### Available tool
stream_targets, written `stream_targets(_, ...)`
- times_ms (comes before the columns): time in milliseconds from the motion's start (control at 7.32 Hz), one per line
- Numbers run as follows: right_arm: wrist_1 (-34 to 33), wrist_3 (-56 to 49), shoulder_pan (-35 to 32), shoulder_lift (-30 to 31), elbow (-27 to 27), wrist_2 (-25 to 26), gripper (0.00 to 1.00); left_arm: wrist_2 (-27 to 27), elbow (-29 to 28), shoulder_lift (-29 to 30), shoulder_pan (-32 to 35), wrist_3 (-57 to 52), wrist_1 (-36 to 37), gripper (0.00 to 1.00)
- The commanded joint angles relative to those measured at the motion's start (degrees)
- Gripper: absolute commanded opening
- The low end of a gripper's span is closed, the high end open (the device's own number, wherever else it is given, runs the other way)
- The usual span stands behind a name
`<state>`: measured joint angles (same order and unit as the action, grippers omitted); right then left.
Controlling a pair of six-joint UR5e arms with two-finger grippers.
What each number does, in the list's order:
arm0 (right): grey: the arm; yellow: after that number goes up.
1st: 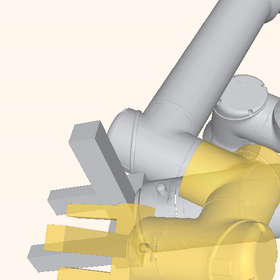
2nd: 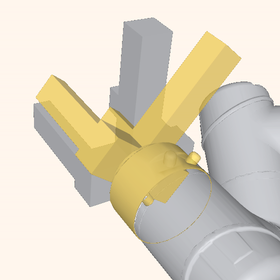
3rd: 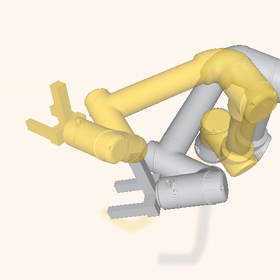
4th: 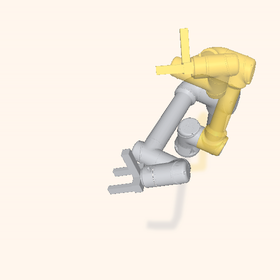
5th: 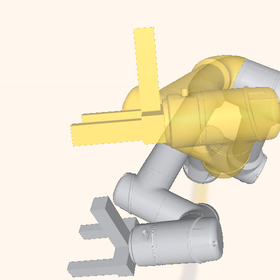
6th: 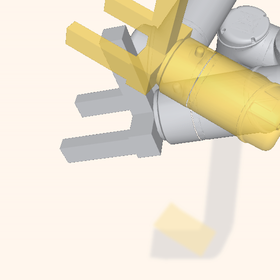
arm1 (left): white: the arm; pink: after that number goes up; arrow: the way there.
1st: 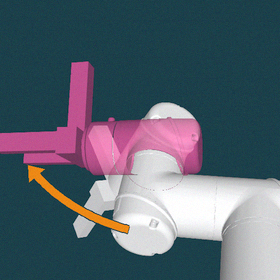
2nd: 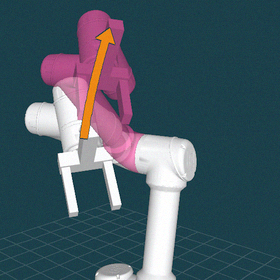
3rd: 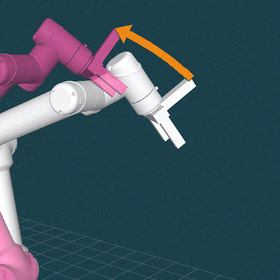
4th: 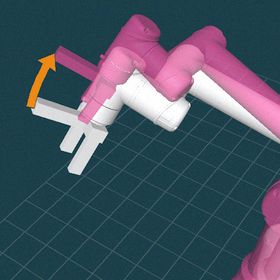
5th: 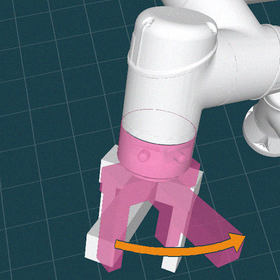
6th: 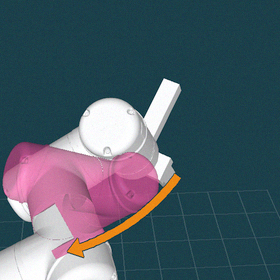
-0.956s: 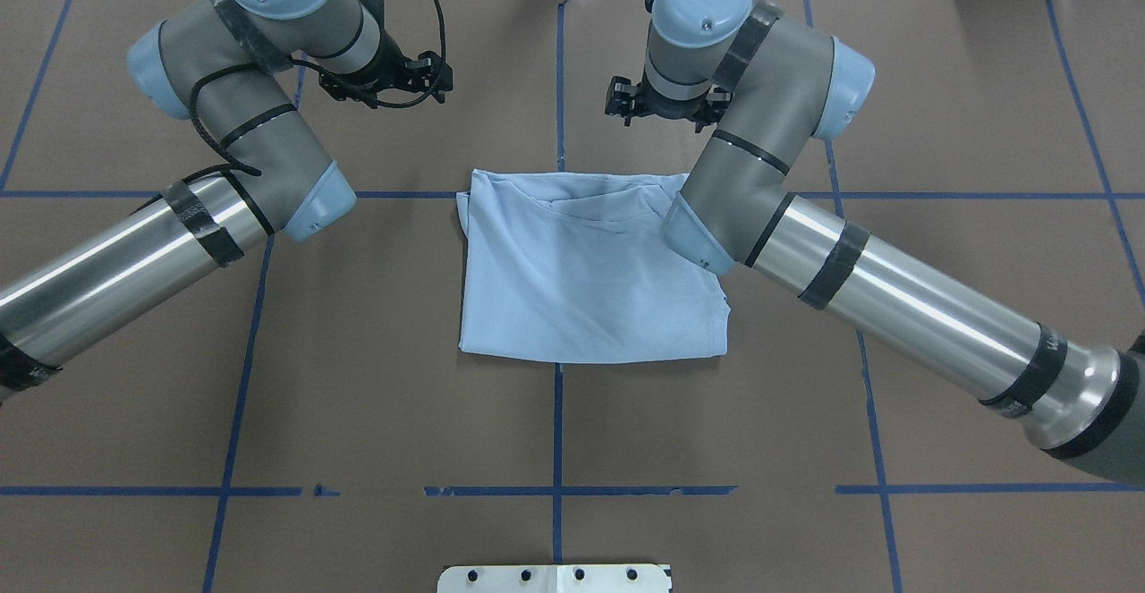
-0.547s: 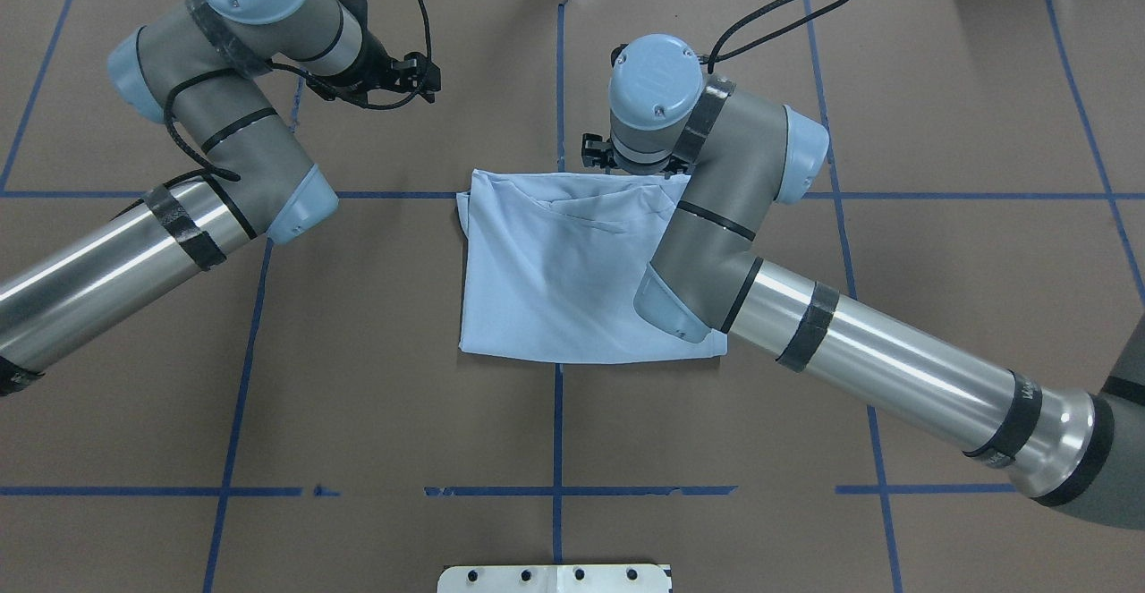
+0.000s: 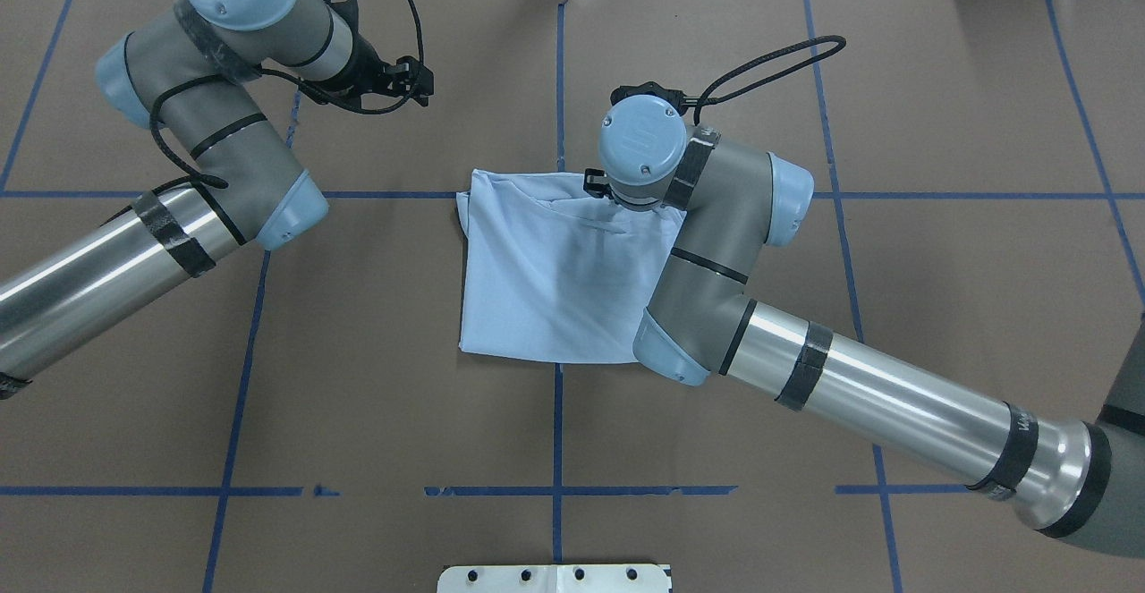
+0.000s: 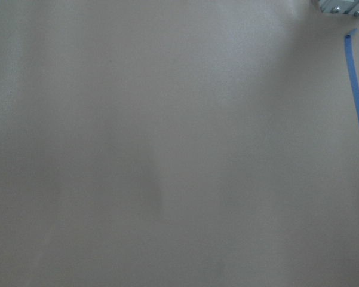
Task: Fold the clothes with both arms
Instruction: 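Lower the right gripper onto the shirt's corner and press it flat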
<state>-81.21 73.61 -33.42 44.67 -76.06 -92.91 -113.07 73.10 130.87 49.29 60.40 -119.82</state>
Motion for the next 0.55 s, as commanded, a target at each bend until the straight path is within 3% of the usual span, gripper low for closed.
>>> stream_targets(0, 0.0, 0.0, 0.3, 0.6, 0.0, 1.0, 0.42, 0.0, 0.1, -0.3, -0.2, 0.2, -0.6, 1.00)
stream_targets(137, 0.1, -0.2, 0.3, 0.6, 0.2, 1.1, 0.00, 0.0, 0.1, -0.3, -0.2, 0.3, -0.6, 1.00)
stream_targets(410, 0.3, -0.7, -1.0, 0.6, 0.3, 1.1, 0.00, 0.0, 0.1, -0.2, -0.3, 0.5, -0.7, 1.00)
